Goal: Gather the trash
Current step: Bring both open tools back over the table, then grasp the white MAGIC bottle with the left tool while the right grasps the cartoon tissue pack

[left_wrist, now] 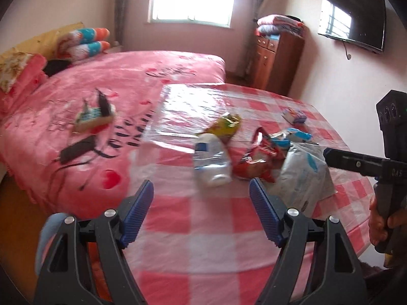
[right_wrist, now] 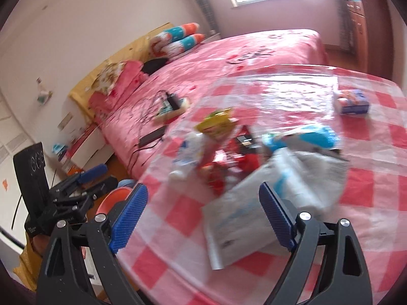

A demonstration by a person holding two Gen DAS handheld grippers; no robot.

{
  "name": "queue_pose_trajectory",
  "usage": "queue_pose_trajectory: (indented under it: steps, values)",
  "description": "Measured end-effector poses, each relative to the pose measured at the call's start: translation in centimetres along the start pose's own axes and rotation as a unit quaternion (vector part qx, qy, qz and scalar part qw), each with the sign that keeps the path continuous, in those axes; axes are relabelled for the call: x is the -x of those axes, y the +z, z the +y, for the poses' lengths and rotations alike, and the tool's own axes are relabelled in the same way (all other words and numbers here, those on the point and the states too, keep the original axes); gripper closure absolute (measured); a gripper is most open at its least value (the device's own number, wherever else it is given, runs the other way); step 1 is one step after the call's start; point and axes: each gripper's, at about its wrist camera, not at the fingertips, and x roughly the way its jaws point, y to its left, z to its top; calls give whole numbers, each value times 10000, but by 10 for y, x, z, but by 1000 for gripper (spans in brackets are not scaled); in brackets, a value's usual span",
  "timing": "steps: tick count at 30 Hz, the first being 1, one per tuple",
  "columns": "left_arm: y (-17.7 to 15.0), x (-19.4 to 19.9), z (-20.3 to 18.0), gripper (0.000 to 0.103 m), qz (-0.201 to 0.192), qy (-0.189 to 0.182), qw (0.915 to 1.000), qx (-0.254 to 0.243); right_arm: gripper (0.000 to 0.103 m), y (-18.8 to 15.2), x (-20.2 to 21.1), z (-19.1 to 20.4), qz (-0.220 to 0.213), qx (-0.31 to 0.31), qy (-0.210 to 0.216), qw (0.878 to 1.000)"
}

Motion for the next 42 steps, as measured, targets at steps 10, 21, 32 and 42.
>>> queue_pose_trajectory:
  steps: [10,21,32,42]
  values:
    - [22,-89,-13,27,661,-34,9970,399,15,35,3,-100,-94,-952,-307,9949]
    - [34,-139,-14,33,982,271,9942,356,15,91,-24,-190,-59,-1123,-1170,9867]
    - [36,-154,-18,36,940,448,9943,218,15,126,-69,-221,128,-725,-1606,9843]
    - [37,-157,-19,40,818,576,9949,162,15,128,-98,-227,370,-600,-1755,9819]
